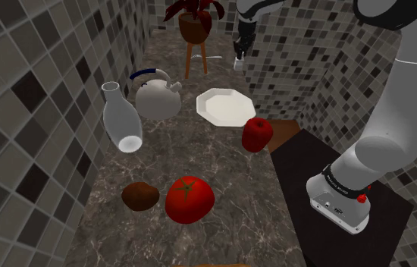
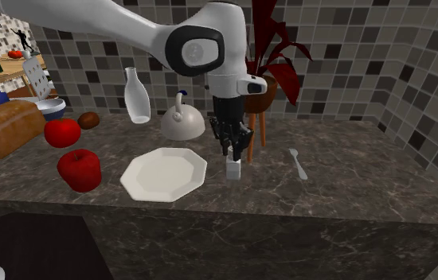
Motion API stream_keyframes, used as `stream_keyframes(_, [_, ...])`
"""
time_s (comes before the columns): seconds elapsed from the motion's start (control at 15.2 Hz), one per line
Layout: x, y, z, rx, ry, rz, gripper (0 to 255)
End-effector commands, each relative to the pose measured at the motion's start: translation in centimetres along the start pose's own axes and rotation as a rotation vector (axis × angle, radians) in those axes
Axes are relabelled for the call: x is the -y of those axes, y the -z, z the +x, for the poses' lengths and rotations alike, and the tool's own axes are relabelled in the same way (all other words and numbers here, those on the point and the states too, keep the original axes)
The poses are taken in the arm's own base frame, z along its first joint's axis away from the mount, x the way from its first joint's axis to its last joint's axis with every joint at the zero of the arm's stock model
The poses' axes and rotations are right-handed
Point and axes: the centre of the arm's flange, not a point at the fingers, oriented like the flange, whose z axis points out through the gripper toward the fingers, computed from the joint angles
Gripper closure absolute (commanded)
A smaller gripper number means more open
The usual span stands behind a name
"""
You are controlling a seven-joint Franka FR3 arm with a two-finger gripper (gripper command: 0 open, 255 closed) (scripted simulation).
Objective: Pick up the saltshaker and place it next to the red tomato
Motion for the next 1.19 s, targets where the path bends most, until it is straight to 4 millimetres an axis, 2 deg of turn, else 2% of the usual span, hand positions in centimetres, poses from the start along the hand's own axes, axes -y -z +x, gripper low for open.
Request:
stream_keyframes(0.0, [0.0, 1.0, 0.0, 0.001, 0.000, 0.000, 255])
stream_keyframes(1.12, [-1.0, 10.0, 0.0, 0.001, 0.000, 0.000, 255])
